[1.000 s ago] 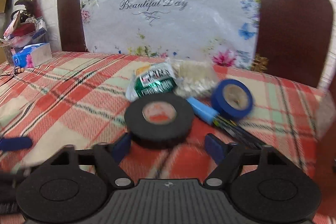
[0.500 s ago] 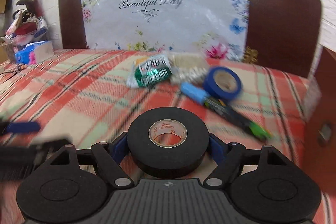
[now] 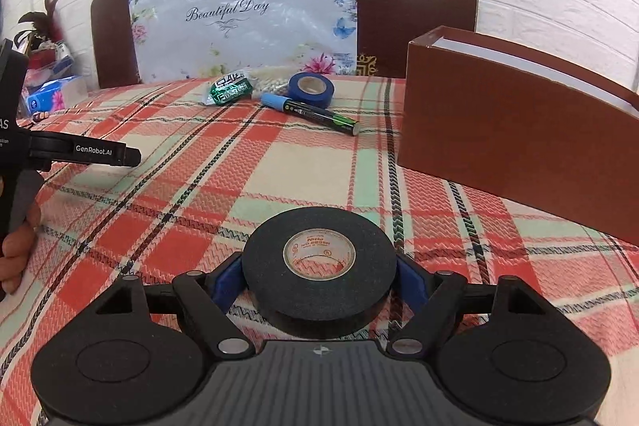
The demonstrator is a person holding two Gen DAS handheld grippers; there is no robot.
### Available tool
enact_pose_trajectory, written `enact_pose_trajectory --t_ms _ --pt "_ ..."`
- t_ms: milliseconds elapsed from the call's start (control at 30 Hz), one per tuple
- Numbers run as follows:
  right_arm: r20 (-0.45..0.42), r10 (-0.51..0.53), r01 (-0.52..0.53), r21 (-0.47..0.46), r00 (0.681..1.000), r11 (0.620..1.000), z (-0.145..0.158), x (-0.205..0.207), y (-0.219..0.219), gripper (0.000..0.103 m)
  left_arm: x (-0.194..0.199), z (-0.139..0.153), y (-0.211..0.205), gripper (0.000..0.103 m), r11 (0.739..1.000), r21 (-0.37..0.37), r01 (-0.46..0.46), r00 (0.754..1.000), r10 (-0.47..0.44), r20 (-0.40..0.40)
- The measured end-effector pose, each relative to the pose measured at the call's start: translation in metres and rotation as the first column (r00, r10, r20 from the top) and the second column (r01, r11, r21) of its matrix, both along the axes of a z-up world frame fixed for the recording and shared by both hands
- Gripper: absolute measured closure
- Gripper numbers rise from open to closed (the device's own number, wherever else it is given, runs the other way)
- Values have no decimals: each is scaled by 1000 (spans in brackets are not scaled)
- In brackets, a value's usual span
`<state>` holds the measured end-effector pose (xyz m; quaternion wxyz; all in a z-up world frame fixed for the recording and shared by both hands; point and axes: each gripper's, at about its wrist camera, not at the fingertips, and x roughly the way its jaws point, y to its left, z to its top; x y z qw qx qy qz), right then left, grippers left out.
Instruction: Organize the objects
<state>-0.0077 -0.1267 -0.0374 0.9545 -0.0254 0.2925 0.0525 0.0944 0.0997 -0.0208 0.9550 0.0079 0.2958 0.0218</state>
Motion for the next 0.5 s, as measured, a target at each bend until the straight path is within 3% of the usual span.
enact_pose_trajectory --t_ms 200,333,400,500 --pt "4 -12 12 15 1000 1000 -1 -10 -8 19 -15 4 -10 29 1000 13 -3 999 3 -32" --pt "11 -13 13 12 1000 1000 -2 -12 -10 19 -37 11 -35 39 991 -55 118 990 -121 -65" --pt "12 -13 12 14 1000 1000 -2 -12 -10 19 -43 18 -57 47 971 -110 214 970 -224 -91" --pt "15 -6 6 18 1000 1000 -2 -11 -14 19 -51 31 -93 52 905 -215 367 912 -396 -109"
